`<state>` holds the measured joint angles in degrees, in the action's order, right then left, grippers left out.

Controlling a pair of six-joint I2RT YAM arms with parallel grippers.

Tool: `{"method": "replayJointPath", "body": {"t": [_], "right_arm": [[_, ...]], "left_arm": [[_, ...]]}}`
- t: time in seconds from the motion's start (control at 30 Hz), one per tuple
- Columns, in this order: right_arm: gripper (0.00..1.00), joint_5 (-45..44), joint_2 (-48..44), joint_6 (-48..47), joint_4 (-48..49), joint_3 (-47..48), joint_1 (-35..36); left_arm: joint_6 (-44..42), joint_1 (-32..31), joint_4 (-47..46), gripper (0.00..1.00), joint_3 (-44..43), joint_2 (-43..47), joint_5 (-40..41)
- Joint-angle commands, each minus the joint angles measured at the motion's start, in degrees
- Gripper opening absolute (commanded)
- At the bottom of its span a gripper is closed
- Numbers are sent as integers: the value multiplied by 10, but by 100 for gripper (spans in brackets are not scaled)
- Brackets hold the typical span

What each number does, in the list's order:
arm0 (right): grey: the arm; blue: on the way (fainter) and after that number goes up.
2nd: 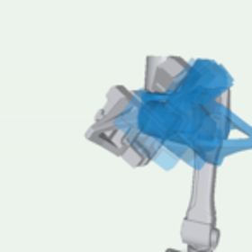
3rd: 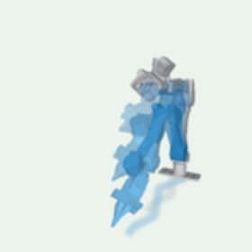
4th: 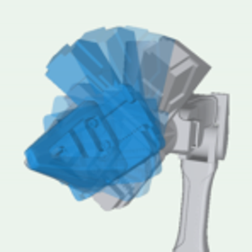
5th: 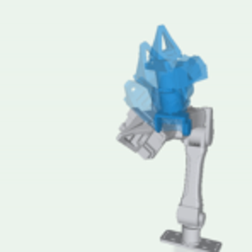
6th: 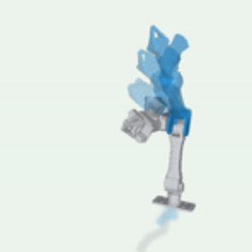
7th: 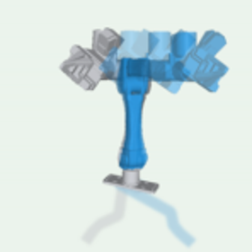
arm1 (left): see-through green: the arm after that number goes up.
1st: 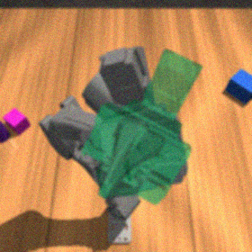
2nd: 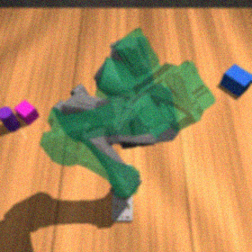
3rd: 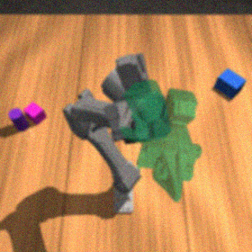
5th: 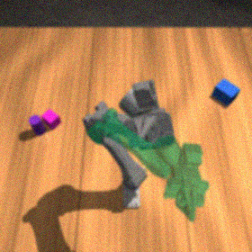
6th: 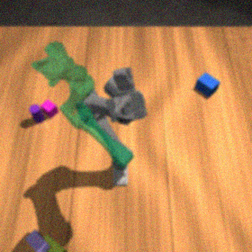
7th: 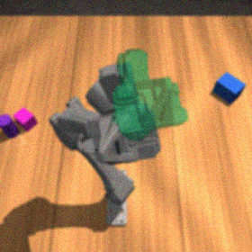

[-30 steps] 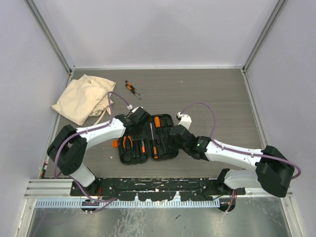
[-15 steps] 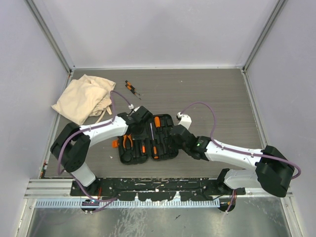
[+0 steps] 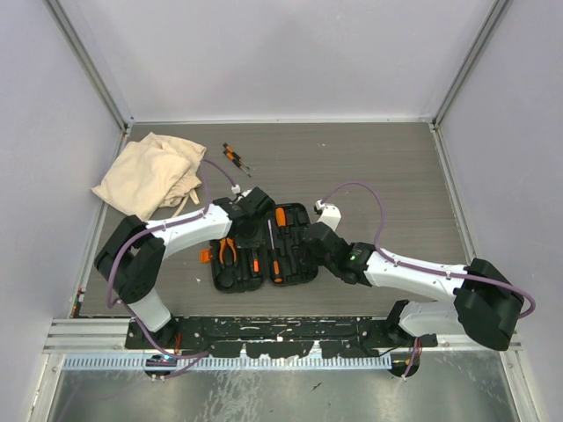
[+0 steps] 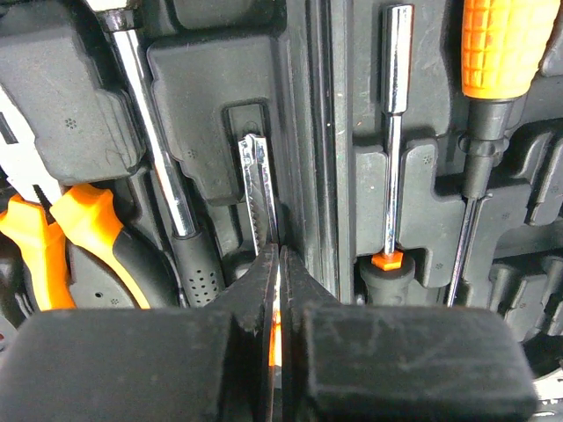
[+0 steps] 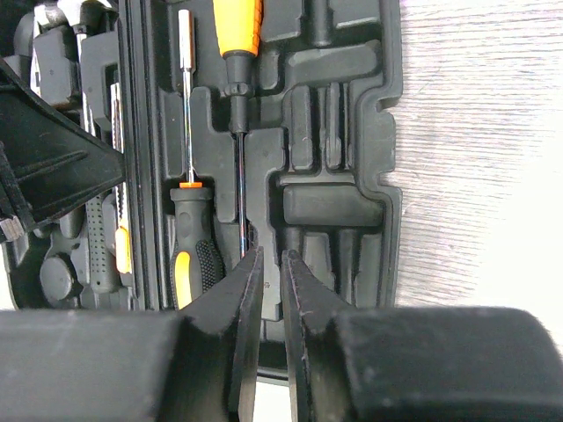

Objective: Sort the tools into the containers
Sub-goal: Place the utility knife in the storage box, then pick up the screwdriver from the center of the board.

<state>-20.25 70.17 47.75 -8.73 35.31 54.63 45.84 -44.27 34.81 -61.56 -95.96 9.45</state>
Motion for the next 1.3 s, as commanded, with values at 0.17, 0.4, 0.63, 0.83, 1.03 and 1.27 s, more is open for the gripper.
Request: {"method": "replayJointPath", "body": {"t": [0.17,0.4,0.63,0.83,1.03,1.27], "right_arm": [[20,-16,-14,-6,10,20,-2],[21,-19,-19,-4,8,15,-3],[21,-27,-33,-2,-1,7,-3],[21,-29,-36,0,-4,1,-2],[21,-26,-37,4,-4,-3,-2],[21,-29,-48,4,-16,-5,-2]], "left_arm": [[-65,-4,-17,13,-55,61,12],[-100,7,-11,25,-96,112,9],[-107,59,-1,26,-76,141,-3],[-110,86,-7,25,-51,129,-15],[-96,86,-18,23,-40,91,-20],[-119,116,-9,29,-93,39,-8]]}}
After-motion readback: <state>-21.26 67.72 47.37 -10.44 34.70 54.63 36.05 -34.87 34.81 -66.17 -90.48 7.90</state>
